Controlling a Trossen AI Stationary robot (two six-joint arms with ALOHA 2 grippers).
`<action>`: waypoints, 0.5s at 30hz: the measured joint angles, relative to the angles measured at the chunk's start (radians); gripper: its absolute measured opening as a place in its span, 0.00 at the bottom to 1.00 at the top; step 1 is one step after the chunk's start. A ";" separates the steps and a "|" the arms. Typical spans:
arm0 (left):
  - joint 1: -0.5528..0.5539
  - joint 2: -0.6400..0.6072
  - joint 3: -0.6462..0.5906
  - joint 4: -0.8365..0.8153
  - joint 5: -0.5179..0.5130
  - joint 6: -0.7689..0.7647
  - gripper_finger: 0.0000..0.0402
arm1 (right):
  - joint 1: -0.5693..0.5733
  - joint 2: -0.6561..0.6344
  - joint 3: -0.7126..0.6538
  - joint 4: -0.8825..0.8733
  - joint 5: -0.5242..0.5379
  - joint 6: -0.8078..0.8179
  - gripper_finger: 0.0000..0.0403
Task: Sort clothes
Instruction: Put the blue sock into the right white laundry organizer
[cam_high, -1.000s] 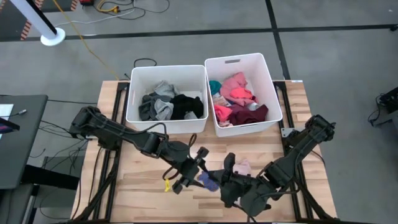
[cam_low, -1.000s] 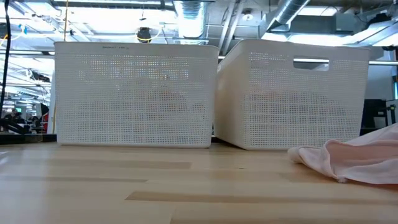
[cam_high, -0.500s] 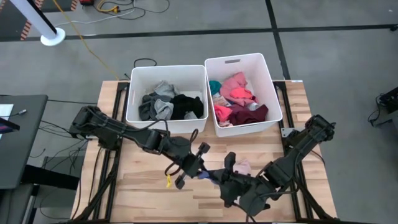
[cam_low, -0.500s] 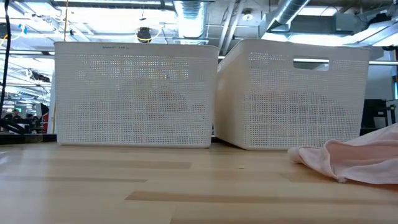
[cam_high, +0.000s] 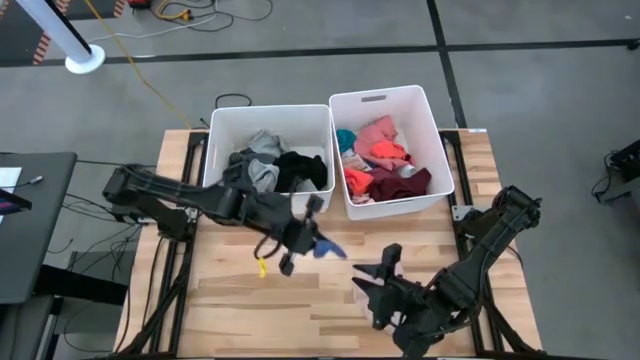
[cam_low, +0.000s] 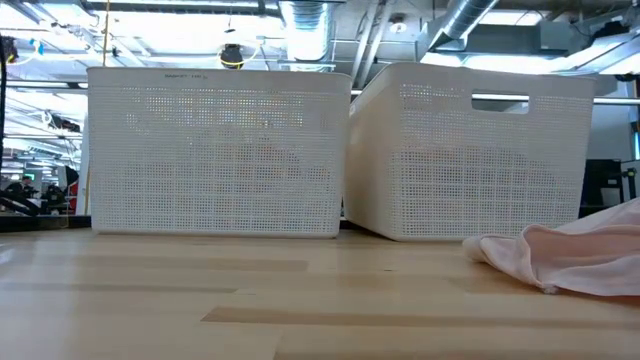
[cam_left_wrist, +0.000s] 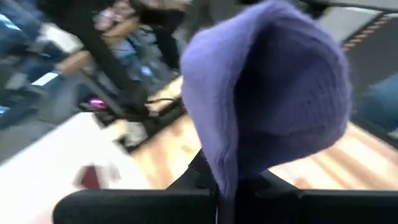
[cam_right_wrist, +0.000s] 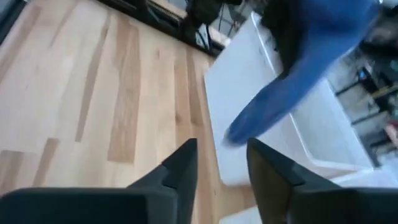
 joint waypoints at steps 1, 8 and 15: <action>0.008 -0.012 0.000 0.006 -0.013 0.014 0.01 | 0.002 0.000 0.000 -0.026 -0.001 0.035 0.39; 0.115 -0.059 0.000 0.141 -0.029 0.120 0.00 | 0.024 0.000 -0.020 -0.091 -0.014 0.202 0.48; 0.252 -0.051 0.000 0.284 0.025 0.113 0.00 | 0.068 0.000 -0.074 -0.085 -0.060 0.340 0.48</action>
